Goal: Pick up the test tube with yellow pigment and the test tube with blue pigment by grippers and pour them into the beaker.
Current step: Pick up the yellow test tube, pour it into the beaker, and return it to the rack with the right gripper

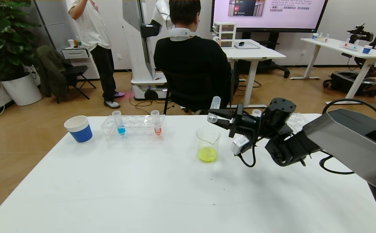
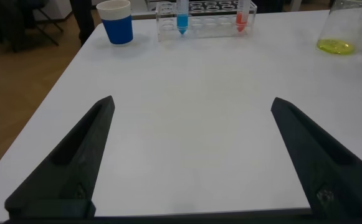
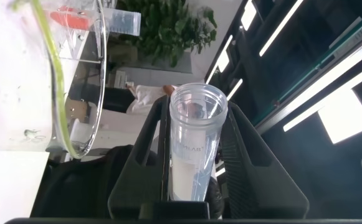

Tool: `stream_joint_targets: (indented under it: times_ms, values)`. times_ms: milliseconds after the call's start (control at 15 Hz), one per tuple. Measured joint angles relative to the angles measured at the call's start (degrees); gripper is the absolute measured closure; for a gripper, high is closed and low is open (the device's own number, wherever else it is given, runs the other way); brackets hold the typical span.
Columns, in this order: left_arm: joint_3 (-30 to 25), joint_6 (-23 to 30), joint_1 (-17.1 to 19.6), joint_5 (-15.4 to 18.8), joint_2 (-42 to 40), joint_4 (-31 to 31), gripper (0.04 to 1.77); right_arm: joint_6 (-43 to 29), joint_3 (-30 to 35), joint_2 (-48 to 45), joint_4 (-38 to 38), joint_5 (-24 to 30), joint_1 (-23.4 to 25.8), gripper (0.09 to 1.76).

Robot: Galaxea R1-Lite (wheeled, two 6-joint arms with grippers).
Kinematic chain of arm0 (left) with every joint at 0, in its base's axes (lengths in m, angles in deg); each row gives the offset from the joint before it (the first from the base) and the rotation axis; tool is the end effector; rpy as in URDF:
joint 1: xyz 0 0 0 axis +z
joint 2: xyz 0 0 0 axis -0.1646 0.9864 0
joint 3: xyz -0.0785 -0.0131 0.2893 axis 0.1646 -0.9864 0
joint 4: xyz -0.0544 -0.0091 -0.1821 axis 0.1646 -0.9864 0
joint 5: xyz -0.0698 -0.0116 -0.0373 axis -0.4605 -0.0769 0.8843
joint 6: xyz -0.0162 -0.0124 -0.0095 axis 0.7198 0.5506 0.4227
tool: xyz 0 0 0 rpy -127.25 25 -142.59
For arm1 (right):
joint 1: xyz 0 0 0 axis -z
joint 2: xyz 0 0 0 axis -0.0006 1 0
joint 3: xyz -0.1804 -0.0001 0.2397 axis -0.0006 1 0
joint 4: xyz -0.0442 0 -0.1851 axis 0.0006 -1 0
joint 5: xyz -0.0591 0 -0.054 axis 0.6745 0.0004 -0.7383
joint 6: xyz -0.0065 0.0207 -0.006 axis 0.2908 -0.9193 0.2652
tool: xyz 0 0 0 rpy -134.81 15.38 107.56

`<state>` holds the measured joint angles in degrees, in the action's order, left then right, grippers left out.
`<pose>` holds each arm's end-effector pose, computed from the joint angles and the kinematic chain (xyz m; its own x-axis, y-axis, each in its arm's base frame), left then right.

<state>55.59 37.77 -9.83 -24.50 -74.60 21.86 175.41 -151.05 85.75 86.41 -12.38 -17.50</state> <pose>-0.0229 -0.0001 0.0752 0.9998 -0.0172 -0.0022 0.0173 0.9990 0.0409 0.4385 0.1578 0.1029 0.2921 0.9458 0.1419 0.2358 0.0725 -0.9691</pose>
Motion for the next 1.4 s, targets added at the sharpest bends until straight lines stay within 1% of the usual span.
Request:
stream_joint_targets:
  times_ms: [67, 400, 467, 533, 600, 667, 733, 800, 933, 1000, 1067, 1200, 1267, 1400]
  values:
    - [0.0, -0.02, 0.0, 0.0, 0.0, 0.0, 0.06, -2.23, -0.41, -0.55, -0.5, -0.04, 0.0, 1.33]
    - [0.0, 0.0, 0.0, -0.02, 0.0, 0.0, 0.06, -21.05, -2.36, -6.01, -0.2, -0.76, 0.5, 1.33]
    - [0.0, 0.0, 0.0, -0.02, 0.0, 0.0, 0.06, -25.03, -2.23, -7.27, 0.26, -1.46, 0.83, 1.33]
    - [0.0, 0.0, 0.0, -0.02, 0.0, 0.0, 0.06, -28.86, -1.58, -8.4, 1.66, -3.45, 1.19, 1.33]
    - [0.0, -0.02, 0.0, -0.02, 0.0, 0.0, 0.06, -34.21, -0.05, -9.51, 4.06, -6.73, 1.61, 1.33]
    - [0.0, 0.0, 0.0, 0.0, 0.0, 0.0, 0.06, -40.19, 1.85, -10.36, 7.3, -11.12, 1.83, 1.33]
    - [0.0, -0.02, 0.02, 0.0, 0.0, 0.0, 0.06, -47.19, 3.93, -11.11, 10.64, -17.21, 1.83, 1.33]
    - [0.0, -0.02, 0.0, -0.02, 0.0, 0.0, 0.06, -53.97, 6.31, -11.93, 12.46, -24.3, 1.55, 1.33]
    - [0.0, -0.02, 0.0, 0.0, 0.0, 0.0, 0.06, -64.04, 11.23, -14.21, 13.31, -35.67, 0.59, 1.33]
    - [0.0, 0.0, 0.0, -0.02, 0.0, 0.0, 0.06, -69.02, 14.2, -15.76, 12.85, -40.28, 0.0, 1.33]
    - [0.0, 0.0, 0.0, 0.0, 0.0, 0.0, 0.06, -73.11, 17.18, -17.47, 11.45, -43.53, -0.6, 1.33]
    - [0.0, 0.0, 0.0, 0.0, 0.0, 0.0, 0.06, -82.2, 23.03, -21.61, 5.38, -50.01, -1.38, 1.33]
    - [0.0, 0.0, 0.0, -0.02, 0.0, 0.0, 0.06, -85.48, 25.37, -23.67, 1.96, -52.15, -1.32, 1.33]
    - [0.0, 0.0, 0.0, 0.0, 0.0, 0.0, 0.06, -90.59, 28.15, -27.64, -3.85, -53.68, 0.04, 1.33]
